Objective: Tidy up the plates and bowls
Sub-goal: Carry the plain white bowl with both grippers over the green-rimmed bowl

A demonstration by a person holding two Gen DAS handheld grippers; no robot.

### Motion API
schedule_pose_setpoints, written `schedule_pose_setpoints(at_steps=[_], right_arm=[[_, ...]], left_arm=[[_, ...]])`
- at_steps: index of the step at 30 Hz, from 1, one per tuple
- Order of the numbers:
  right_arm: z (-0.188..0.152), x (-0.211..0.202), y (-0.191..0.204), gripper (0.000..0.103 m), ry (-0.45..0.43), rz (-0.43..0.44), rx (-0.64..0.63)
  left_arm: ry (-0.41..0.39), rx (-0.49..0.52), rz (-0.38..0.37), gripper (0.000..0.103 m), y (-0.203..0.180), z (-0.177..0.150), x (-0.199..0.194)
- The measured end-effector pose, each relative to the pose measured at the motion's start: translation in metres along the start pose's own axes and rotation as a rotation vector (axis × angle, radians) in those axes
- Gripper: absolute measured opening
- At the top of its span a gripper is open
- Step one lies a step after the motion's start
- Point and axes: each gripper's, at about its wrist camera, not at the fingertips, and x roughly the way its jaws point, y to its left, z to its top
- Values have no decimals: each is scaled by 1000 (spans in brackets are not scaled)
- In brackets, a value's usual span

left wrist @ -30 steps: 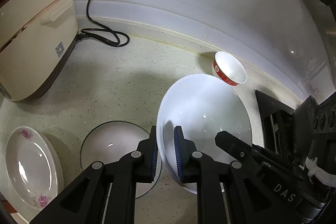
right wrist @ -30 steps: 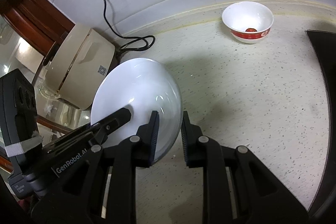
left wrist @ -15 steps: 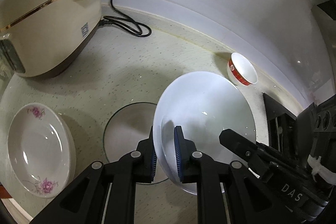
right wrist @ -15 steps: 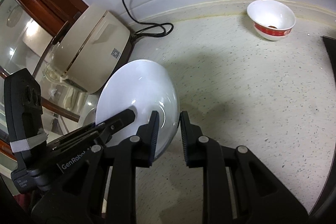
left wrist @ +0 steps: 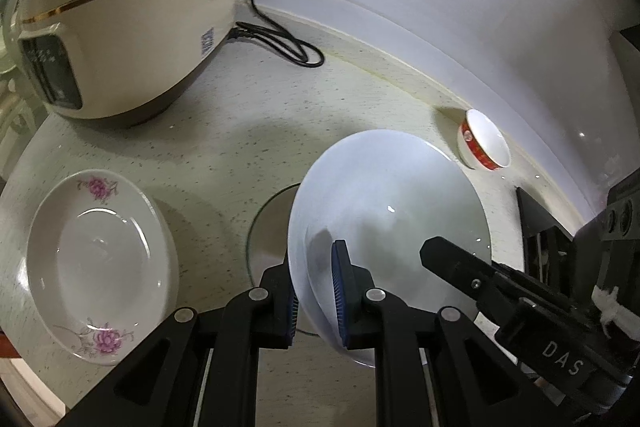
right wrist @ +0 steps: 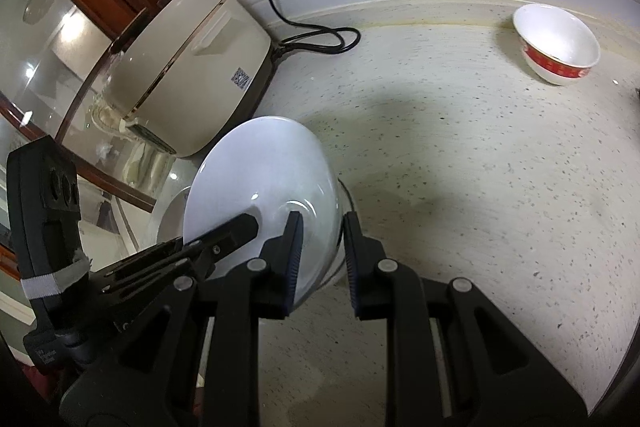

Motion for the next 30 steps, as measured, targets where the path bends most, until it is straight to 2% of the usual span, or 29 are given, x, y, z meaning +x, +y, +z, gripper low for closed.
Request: schedule_pose_setpoints(at_steps=[12, 30], right_arm=[[0, 17, 9, 24, 34, -19, -46], [-1, 26, 8, 24, 60, -29, -56]], left_arm=[[0, 8, 56, 15, 6, -2, 7], [31, 26, 76, 15, 7, -5, 20]])
